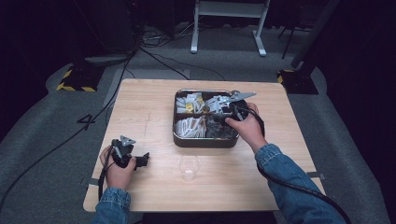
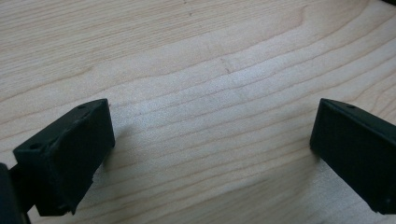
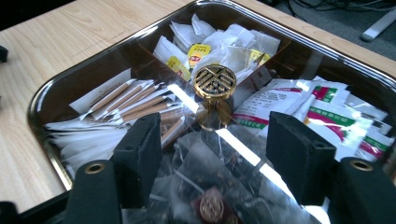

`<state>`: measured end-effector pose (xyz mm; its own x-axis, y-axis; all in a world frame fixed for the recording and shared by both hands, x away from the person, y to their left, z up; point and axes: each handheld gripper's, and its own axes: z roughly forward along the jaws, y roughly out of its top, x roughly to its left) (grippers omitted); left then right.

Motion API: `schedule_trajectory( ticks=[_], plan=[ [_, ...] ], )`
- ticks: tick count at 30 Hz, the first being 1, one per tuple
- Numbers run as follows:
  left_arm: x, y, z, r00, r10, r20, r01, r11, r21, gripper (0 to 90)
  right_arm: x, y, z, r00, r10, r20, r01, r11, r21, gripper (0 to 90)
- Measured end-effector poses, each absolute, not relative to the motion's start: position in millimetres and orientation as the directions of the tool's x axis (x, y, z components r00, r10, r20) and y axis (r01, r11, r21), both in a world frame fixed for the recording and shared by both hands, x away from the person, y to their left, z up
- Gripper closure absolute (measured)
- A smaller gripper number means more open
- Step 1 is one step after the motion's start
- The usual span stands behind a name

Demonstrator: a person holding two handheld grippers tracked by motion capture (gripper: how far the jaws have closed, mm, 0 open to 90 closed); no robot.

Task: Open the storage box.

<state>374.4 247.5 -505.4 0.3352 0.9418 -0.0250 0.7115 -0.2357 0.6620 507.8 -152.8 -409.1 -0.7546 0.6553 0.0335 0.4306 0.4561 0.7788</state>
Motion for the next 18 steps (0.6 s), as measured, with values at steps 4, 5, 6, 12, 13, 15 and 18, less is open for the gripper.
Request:
schedule_trajectory(
  ticks=[4, 5, 6, 12, 13, 15, 18],
  plan=[
    [374, 248, -505, 0.338, 0.941, -0.024, 0.711, -0.238, 0.662, 0.2, 519, -143, -414, -0.752, 0.657, 0.047, 0.445, 0.455, 0.771, 38.7],
    [374, 248, -505, 0.338, 0.941, -0.024, 0.711, -0.238, 0.662, 0.2, 519, -143, -414, -0.752, 0.657, 0.047, 0.445, 0.455, 0.771, 38.7],
    [374, 248, -505, 0.338, 0.941, -0.024, 0.71, -0.238, 0.662, 0.3, 521, -140, -415, -0.749, 0.66, 0.058, 0.452, 0.444, 0.774, 39.3],
    [374, 248, -505, 0.338, 0.941, -0.025, 0.71, -0.238, 0.662, 0.3, 531, -129, -424, -0.747, 0.661, 0.069, 0.463, 0.443, 0.768, 42.5],
    [374, 248, -505, 0.338, 0.941, -0.025, 0.71, -0.238, 0.662, 0.3, 534, -126, -427, -0.739, 0.67, 0.071, 0.471, 0.438, 0.766, 44.3],
    [374, 248, -505, 0.338, 0.941, -0.024, 0.71, -0.239, 0.663, 0.2, 535, -125, -428, -0.74, 0.669, 0.07, 0.47, 0.439, 0.765, 45.2],
    [374, 248, -505, 0.338, 0.941, -0.024, 0.71, -0.238, 0.662, 0.3, 539, -116, -433, -0.743, 0.667, 0.051, 0.466, 0.462, 0.754, 49.0]
  ],
)
